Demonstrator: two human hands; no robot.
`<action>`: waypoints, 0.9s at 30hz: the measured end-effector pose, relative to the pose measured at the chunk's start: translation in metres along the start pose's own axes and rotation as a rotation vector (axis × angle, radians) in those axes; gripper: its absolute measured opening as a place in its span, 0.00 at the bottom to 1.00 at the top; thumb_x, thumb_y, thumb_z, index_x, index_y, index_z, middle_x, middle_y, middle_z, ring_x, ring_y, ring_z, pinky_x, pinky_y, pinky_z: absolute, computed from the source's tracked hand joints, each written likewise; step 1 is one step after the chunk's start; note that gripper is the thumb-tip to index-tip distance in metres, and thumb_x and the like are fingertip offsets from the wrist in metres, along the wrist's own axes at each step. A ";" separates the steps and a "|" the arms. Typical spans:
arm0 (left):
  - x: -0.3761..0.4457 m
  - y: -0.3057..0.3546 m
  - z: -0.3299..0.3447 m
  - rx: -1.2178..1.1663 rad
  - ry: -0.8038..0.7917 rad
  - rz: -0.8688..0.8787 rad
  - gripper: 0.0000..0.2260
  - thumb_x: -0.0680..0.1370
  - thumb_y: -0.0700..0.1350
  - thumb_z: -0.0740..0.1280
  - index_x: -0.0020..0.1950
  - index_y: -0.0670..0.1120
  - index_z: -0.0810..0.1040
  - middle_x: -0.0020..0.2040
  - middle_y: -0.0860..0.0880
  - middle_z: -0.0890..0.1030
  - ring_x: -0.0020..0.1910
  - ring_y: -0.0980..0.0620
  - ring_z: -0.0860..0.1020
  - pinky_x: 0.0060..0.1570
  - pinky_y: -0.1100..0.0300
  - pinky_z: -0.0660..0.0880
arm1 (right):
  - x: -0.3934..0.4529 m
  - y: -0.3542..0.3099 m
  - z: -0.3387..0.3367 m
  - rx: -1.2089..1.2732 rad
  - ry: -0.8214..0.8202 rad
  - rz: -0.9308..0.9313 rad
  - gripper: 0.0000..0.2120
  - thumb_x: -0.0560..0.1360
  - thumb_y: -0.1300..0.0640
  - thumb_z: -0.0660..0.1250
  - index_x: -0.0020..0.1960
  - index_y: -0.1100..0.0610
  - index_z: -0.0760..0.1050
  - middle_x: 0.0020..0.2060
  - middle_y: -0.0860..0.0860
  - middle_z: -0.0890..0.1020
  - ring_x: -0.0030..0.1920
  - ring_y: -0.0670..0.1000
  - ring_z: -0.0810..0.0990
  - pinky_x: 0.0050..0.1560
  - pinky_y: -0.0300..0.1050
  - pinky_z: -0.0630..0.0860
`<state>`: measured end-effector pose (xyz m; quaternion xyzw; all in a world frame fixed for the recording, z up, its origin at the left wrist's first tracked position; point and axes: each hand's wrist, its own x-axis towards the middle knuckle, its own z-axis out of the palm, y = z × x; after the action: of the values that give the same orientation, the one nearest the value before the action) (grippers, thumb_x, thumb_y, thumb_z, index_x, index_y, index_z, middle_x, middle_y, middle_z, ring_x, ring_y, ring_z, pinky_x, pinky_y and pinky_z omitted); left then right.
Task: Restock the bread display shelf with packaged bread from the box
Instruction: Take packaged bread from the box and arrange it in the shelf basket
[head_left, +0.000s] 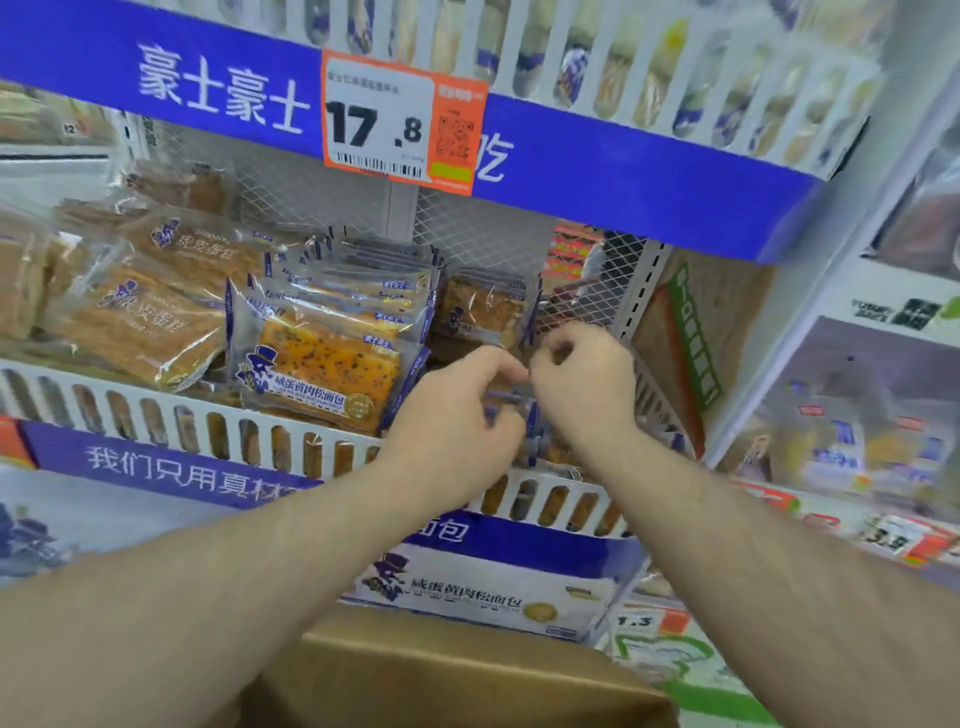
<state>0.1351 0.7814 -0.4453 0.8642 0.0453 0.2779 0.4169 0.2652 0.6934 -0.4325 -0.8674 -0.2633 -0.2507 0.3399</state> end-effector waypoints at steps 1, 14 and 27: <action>-0.018 0.001 -0.003 0.010 -0.038 0.007 0.14 0.77 0.41 0.66 0.61 0.54 0.76 0.56 0.60 0.79 0.44 0.65 0.77 0.47 0.64 0.76 | -0.024 -0.001 -0.009 0.040 0.089 -0.136 0.04 0.72 0.60 0.66 0.40 0.57 0.79 0.38 0.50 0.79 0.41 0.49 0.75 0.43 0.45 0.71; -0.171 -0.014 -0.022 0.388 -0.844 -0.430 0.19 0.76 0.50 0.68 0.67 0.53 0.73 0.63 0.55 0.77 0.60 0.54 0.75 0.61 0.60 0.72 | -0.252 0.032 -0.003 0.042 -0.622 0.006 0.04 0.72 0.59 0.69 0.38 0.56 0.79 0.33 0.46 0.77 0.37 0.48 0.75 0.40 0.41 0.70; -0.216 -0.033 0.017 0.584 -1.391 -0.092 0.15 0.79 0.48 0.63 0.66 0.49 0.74 0.58 0.48 0.80 0.54 0.46 0.79 0.54 0.49 0.78 | -0.423 0.072 0.029 -0.599 -2.183 0.676 0.37 0.78 0.38 0.64 0.78 0.58 0.59 0.76 0.56 0.65 0.74 0.59 0.66 0.68 0.55 0.69</action>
<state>-0.0328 0.7243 -0.5737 0.9130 -0.1203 -0.3725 0.1148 0.0070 0.5472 -0.7435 -0.6933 -0.1020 0.6742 -0.2332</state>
